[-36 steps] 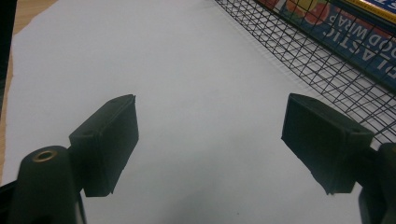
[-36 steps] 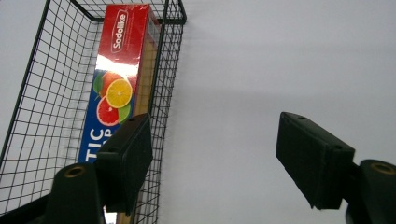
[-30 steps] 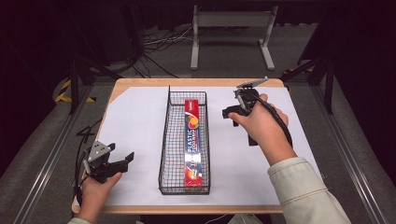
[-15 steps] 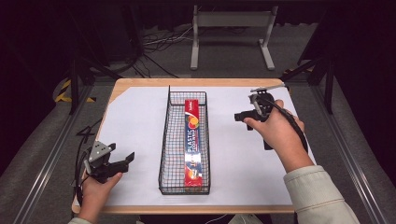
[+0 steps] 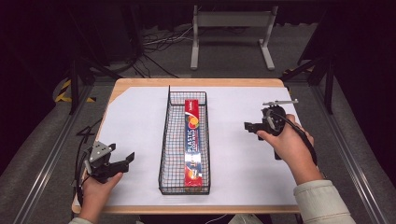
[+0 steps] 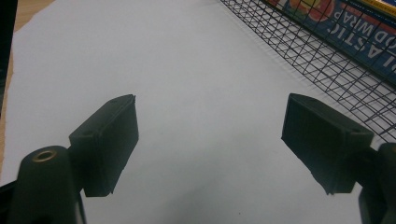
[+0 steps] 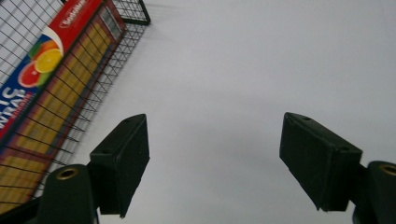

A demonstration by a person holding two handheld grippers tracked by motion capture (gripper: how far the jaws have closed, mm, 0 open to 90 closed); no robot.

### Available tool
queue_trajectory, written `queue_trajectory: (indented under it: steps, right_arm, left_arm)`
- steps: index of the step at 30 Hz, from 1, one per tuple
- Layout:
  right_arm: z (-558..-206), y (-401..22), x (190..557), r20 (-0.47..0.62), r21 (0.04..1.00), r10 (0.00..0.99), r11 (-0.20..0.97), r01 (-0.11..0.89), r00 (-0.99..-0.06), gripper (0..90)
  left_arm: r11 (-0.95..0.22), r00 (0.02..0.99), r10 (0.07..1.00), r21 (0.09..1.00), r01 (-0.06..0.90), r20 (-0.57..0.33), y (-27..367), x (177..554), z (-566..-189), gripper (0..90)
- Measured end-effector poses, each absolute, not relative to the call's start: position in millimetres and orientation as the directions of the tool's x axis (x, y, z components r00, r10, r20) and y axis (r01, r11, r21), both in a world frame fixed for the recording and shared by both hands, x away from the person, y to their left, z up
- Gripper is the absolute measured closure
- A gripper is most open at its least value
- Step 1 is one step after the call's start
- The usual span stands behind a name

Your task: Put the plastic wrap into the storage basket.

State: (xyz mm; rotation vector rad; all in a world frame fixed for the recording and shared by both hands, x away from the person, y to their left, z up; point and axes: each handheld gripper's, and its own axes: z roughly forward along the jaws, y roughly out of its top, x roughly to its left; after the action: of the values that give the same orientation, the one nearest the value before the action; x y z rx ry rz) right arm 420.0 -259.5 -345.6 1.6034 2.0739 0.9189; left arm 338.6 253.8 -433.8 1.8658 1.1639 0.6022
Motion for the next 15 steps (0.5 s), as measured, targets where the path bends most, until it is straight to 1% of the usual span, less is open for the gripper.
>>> queue_trajectory:
  steps: [5,15]
  right_arm:
    - [-361.9,-274.9,414.8,0.114,0.698,0.95,0.131,0.704,-0.29,24.9]
    - [-394.4,-289.4,404.2,0.095,0.744,0.934,0.163,0.648,-0.344,24.9]
  left_arm:
    - [-0.221,0.452,0.892,0.843,0.491,-0.029,253.5,338.8,-434.7,19.0]
    - [-0.215,0.444,0.896,0.848,0.485,-0.026,255.1,337.7,-435.3,18.9]
